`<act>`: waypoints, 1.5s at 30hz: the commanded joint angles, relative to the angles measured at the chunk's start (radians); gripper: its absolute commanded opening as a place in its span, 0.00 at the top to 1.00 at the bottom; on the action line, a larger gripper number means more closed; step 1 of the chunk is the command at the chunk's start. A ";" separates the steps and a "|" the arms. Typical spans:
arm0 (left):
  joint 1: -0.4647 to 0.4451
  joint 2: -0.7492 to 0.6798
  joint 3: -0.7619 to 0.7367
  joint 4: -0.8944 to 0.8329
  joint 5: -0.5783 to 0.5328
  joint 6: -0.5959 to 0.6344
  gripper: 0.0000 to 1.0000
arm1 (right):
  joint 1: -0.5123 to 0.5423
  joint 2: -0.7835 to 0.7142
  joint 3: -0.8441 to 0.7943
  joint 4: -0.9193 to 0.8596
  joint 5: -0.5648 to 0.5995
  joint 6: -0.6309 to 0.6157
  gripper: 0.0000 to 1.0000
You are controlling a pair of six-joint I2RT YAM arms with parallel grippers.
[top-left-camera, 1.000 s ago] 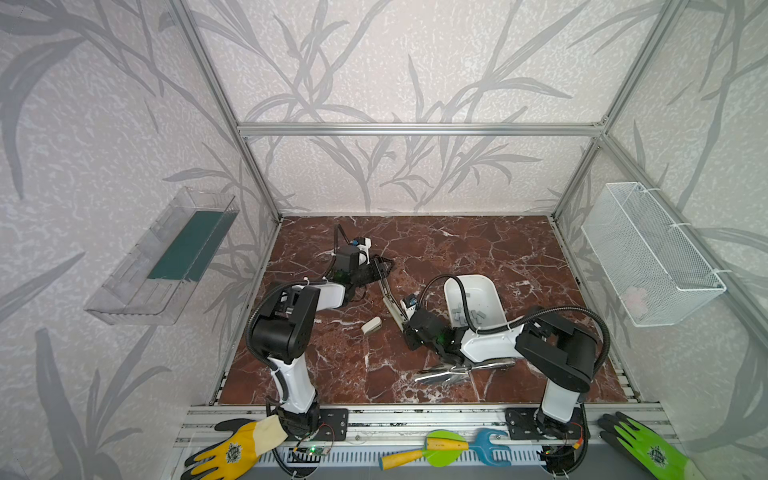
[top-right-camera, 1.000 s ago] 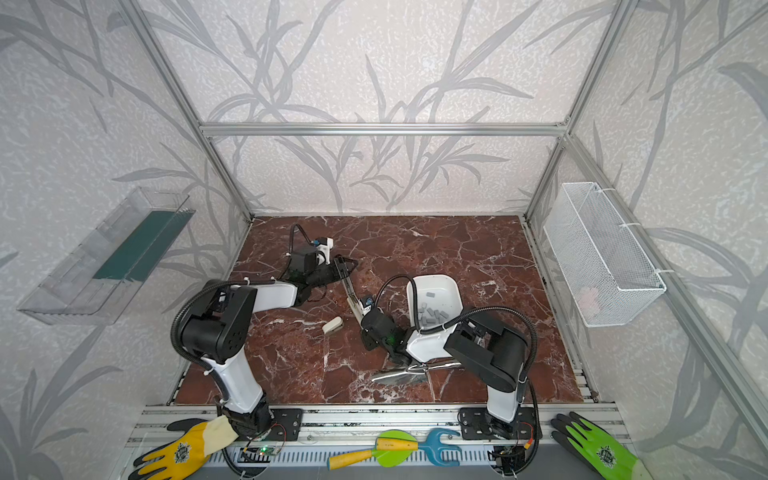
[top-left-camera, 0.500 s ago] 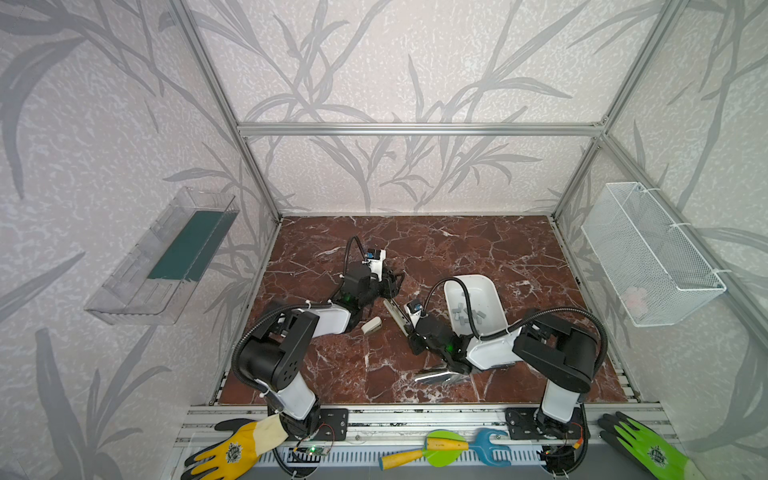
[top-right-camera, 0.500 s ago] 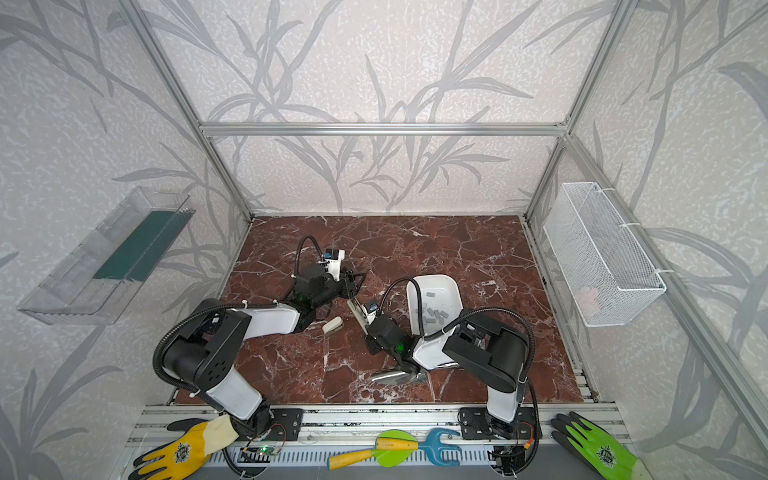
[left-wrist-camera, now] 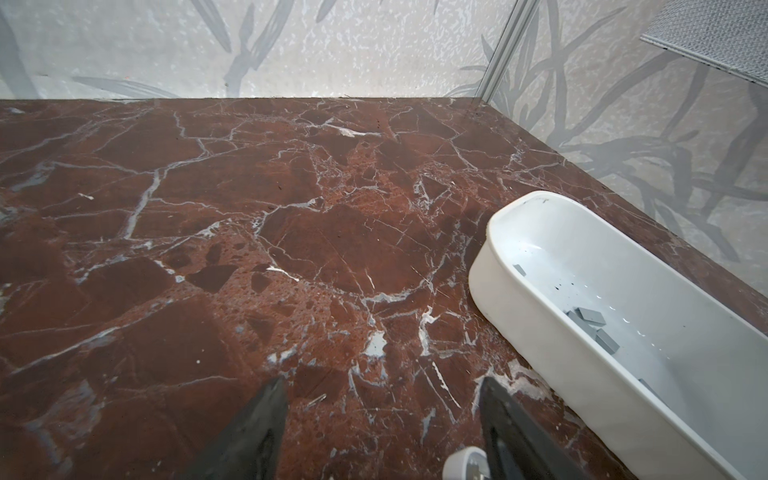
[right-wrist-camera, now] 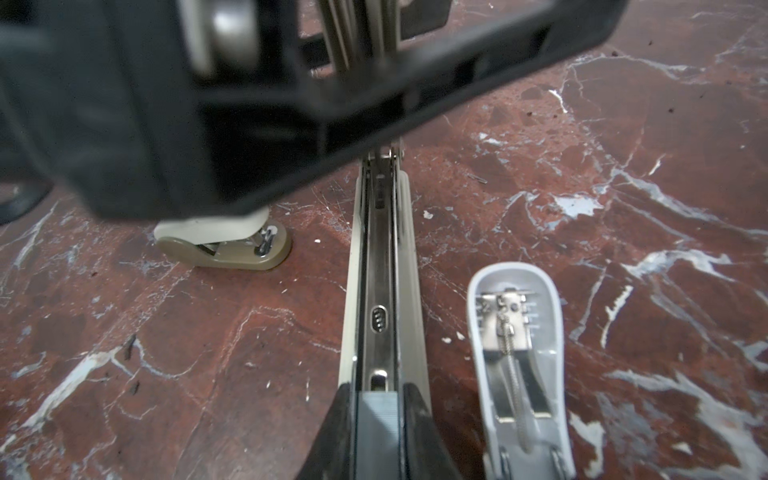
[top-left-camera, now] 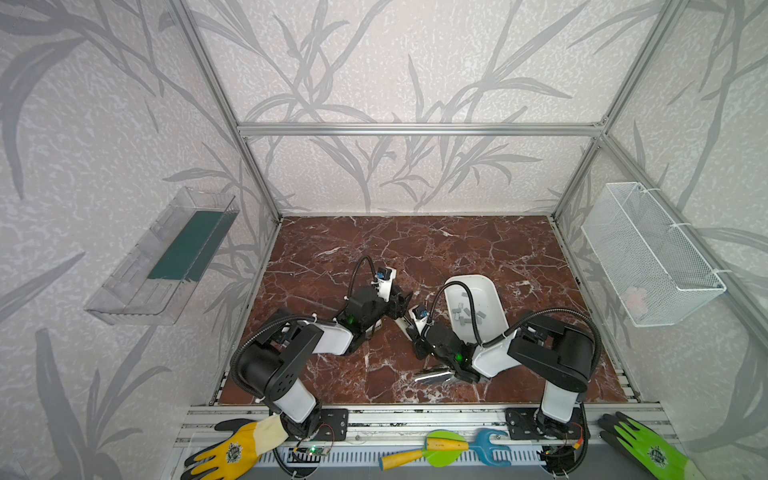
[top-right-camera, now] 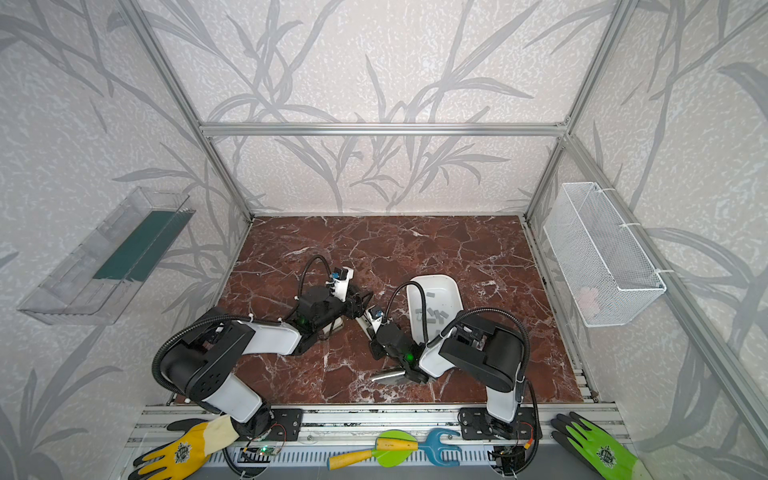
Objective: Load the staples into the stapler
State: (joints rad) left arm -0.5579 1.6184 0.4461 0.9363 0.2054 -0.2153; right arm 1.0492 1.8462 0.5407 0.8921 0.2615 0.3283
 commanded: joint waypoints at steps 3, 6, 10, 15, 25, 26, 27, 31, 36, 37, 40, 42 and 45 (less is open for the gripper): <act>-0.028 0.033 -0.035 -0.001 0.044 0.014 0.19 | 0.003 0.029 -0.015 0.084 0.005 0.012 0.78; -0.027 0.039 -0.038 0.008 0.050 0.021 0.15 | 0.003 0.037 -0.019 0.101 0.005 0.012 0.78; -0.027 0.057 -0.034 0.017 0.070 0.032 0.10 | 0.003 0.044 -0.025 0.121 0.008 0.011 0.73; -0.028 0.063 -0.059 0.078 0.112 0.036 0.01 | 0.002 0.047 -0.039 0.145 0.016 0.008 0.69; -0.028 -0.061 -0.040 -0.060 0.181 0.071 0.01 | 0.003 0.020 -0.065 0.171 0.022 0.003 0.55; -0.028 -0.076 -0.030 -0.094 0.184 0.078 0.01 | 0.002 0.016 -0.069 0.175 0.023 0.003 0.53; -0.028 -0.091 -0.019 -0.127 0.186 0.086 0.01 | 0.002 0.012 -0.074 0.178 0.025 0.003 0.51; -0.028 -0.139 -0.002 -0.196 0.199 0.104 0.01 | 0.003 -0.007 -0.083 0.182 0.022 0.001 0.45; -0.030 -0.143 0.004 -0.222 0.212 0.102 0.01 | 0.004 -0.030 -0.085 0.173 0.017 -0.003 0.42; -0.029 -0.142 0.003 -0.220 0.215 0.097 0.01 | 0.002 -0.032 -0.084 0.171 0.015 -0.003 0.42; -0.028 -0.156 0.002 -0.217 0.205 0.086 0.01 | 0.002 -0.051 -0.094 0.177 0.006 -0.003 0.42; -0.029 -0.182 0.000 -0.229 0.148 0.069 0.01 | 0.002 -0.091 -0.108 0.172 0.005 -0.005 0.42; -0.027 -0.233 0.012 -0.312 0.008 0.060 0.01 | 0.002 -0.187 -0.111 0.112 0.014 -0.021 0.45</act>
State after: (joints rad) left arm -0.5816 1.4380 0.4351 0.6853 0.3225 -0.1520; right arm 1.0527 1.7519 0.4328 1.0195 0.2626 0.3302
